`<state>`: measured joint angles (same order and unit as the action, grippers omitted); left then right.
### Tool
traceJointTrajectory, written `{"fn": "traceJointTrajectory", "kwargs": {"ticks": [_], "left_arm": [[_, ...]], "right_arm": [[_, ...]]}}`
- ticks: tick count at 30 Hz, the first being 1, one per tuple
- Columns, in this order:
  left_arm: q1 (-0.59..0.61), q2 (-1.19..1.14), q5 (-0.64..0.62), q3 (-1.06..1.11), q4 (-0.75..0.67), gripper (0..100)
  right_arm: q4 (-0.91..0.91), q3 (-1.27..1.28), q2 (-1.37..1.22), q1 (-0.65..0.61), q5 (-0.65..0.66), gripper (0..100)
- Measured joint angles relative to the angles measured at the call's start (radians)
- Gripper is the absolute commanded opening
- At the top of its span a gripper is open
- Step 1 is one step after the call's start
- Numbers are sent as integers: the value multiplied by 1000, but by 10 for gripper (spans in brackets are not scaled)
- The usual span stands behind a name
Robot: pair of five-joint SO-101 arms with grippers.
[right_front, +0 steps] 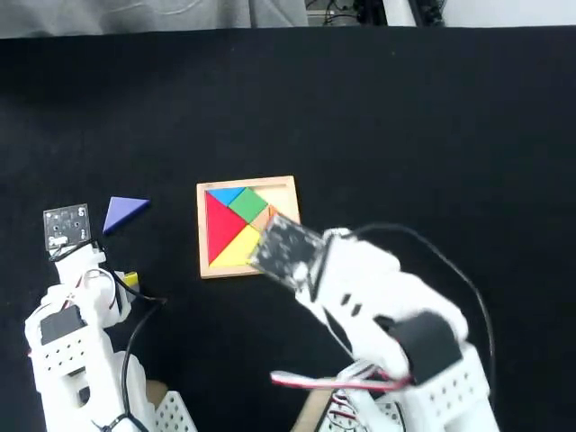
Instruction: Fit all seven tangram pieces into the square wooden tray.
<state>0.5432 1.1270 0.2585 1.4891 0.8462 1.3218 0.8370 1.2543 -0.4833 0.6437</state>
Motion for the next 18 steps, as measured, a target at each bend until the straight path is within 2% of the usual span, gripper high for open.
{"fn": "traceJointTrajectory", "kwargs": {"ticks": [4,8,13,18], "left_arm": [[0,0,0,0,0,270],[0,0,0,0,0,270],[0,0,0,0,0,270],[0,0,0,0,0,270]], "right_arm": [[-77,137,164,38,0,11],[-213,302,321,161,-14,11],[-396,555,523,298,-181,11],[-499,730,545,353,-341,11]]}}
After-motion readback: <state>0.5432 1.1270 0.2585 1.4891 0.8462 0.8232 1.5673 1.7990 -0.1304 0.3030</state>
